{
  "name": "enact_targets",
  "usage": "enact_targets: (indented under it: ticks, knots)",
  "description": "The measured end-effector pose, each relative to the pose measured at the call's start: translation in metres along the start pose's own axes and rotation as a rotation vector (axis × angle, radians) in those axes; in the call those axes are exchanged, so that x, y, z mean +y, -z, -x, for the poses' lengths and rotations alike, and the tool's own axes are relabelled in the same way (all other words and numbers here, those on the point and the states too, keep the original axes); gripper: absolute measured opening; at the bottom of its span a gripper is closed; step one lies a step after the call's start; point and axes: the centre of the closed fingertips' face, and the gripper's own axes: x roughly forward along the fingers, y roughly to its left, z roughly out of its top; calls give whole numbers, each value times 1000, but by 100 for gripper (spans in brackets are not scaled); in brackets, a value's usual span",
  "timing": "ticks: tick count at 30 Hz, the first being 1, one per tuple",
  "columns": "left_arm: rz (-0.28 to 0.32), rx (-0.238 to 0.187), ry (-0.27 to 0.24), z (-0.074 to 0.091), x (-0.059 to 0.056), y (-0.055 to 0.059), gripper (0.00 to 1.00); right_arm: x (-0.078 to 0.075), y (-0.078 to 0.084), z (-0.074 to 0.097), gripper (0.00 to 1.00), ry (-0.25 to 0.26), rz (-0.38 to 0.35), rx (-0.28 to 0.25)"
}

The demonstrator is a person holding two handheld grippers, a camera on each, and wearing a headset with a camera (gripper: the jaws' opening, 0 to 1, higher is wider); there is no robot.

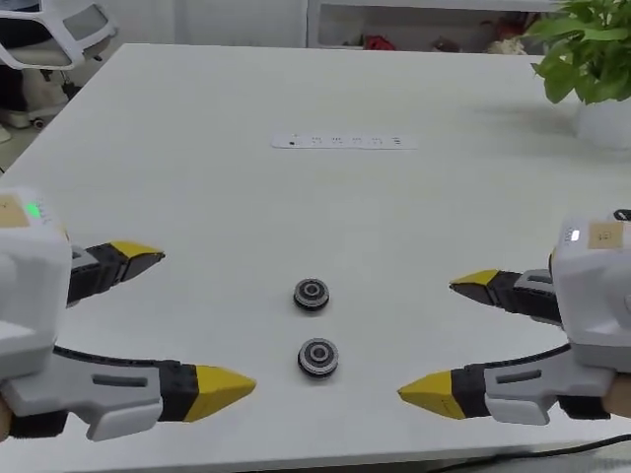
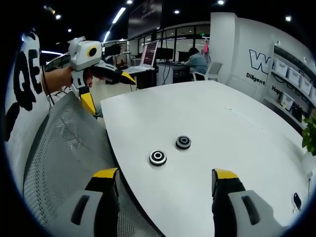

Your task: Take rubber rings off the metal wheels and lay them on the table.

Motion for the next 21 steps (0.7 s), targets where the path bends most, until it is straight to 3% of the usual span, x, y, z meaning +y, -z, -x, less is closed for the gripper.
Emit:
enact_targets:
  ticks: [9, 21]
  knots:
    - [-37, 3, 5, -7, 5, -3, 87, -10, -3, -4, 71, 4, 6, -4]
    - [-58, 33, 14, -20, 12, 4, 84, -18, -1, -17, 68, -18, 30, 20]
